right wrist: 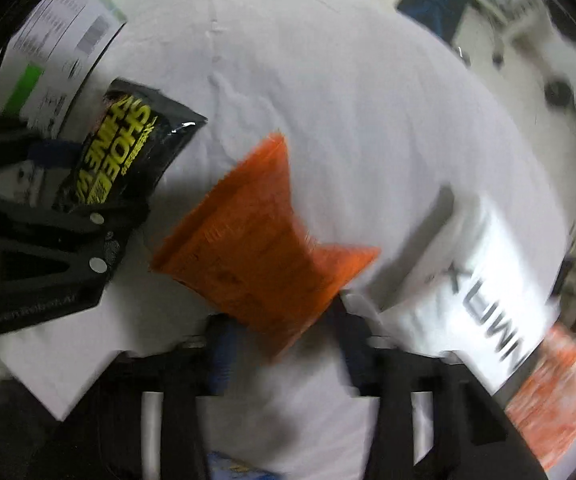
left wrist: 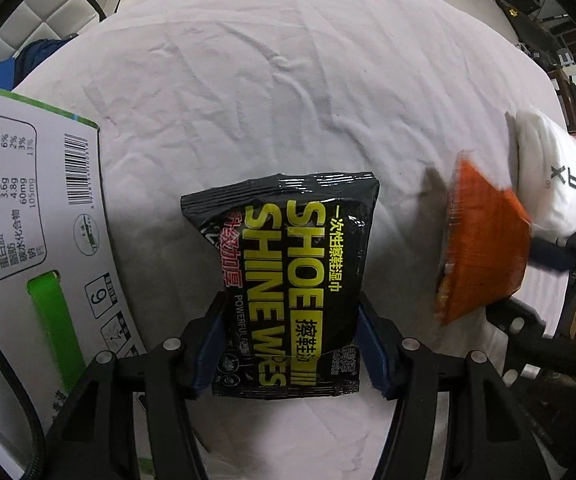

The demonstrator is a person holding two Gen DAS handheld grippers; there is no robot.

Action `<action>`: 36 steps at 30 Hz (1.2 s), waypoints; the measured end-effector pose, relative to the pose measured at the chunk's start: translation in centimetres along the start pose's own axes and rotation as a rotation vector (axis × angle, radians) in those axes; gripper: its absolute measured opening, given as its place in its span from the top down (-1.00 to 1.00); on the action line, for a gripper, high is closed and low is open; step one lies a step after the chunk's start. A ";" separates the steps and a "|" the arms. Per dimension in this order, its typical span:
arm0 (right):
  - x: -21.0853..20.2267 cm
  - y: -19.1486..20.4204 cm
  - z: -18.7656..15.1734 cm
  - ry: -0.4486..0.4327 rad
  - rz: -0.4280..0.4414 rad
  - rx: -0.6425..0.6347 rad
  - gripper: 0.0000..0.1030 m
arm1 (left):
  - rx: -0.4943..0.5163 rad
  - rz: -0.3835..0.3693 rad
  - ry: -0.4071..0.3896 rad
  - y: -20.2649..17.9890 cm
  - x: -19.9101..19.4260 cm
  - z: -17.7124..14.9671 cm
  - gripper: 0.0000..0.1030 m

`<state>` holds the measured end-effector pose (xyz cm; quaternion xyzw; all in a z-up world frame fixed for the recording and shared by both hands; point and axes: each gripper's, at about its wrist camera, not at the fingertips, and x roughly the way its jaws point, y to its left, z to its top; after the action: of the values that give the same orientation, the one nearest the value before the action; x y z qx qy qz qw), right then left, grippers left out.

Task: Organize soft objects
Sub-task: 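Lift both packets and carry them over the cardboard box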

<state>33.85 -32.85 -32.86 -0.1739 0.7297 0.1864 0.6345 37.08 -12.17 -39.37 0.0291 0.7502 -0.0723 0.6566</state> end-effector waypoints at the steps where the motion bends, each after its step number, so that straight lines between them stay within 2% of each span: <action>1: 0.1 -0.3 -0.1 0.002 0.009 0.040 0.31 | 0.003 0.002 -0.005 0.0 0.1 -0.3 -0.11; 3: 0.1 -1.5 -0.9 0.005 0.030 0.145 0.34 | 0.003 0.004 -0.010 -0.1 -0.3 -0.6 -0.11; 5: 0.8 -3.8 -2.9 0.073 0.047 0.340 0.51 | 0.008 0.006 -0.019 -0.4 -0.6 -1.2 -0.11; 7: 1.5 -4.9 -4.6 0.130 0.154 0.484 0.52 | 0.011 0.005 -0.022 -1.2 -0.6 -2.1 -0.11; 8: 1.4 -5.1 -5.2 0.125 0.186 0.515 0.52 | 0.012 -0.005 -0.020 -1.5 -0.5 -2.5 -0.11; 13: -1.5 -4.1 -6.1 0.011 0.130 0.479 0.44 | 0.013 -0.024 -0.020 -2.4 0.0 -4.2 -0.11; 15: -2.9 -5.0 -5.2 -0.010 0.103 0.503 -0.05 | 0.007 -0.016 -0.033 -2.5 0.1 -4.6 -0.11; 17: -4.4 -7.5 -4.0 -0.043 0.158 0.591 -0.31 | -0.008 -0.017 -0.042 -2.8 0.1 -5.4 -0.11; 21: -4.9 -10.6 -2.8 -0.077 0.247 0.747 -0.41 | -0.028 -0.025 -0.047 -2.8 0.1 -6.1 -0.11; 24: -2.6 -9.4 -1.6 -0.031 0.301 0.782 -0.41 | -0.028 -0.025 -0.048 -2.0 0.0 -6.3 -0.11; 26: -0.5 -6.8 -3.3 0.015 0.272 0.778 -0.41 | -0.029 -0.023 -0.049 -1.9 0.0 -6.3 -0.11; 28: 0.3 -5.9 -3.1 -0.001 0.230 0.777 -0.45 | -0.028 -0.021 -0.051 -1.7 -0.2 -5.9 -0.11; 30: 0.7 -5.0 -2.9 -0.032 0.200 0.777 -0.24 | -0.022 -0.015 -0.055 -2.0 0.0 -5.9 -0.11; 36: -0.8 -2.2 -3.7 -0.033 0.125 0.722 -0.04 | 0.005 0.018 -0.088 -2.4 -0.6 -7.0 -0.05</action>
<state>31.81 -36.57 -31.70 0.1092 0.7475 -0.0418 0.6539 30.02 -13.46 -37.68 0.0341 0.7200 -0.0695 0.6896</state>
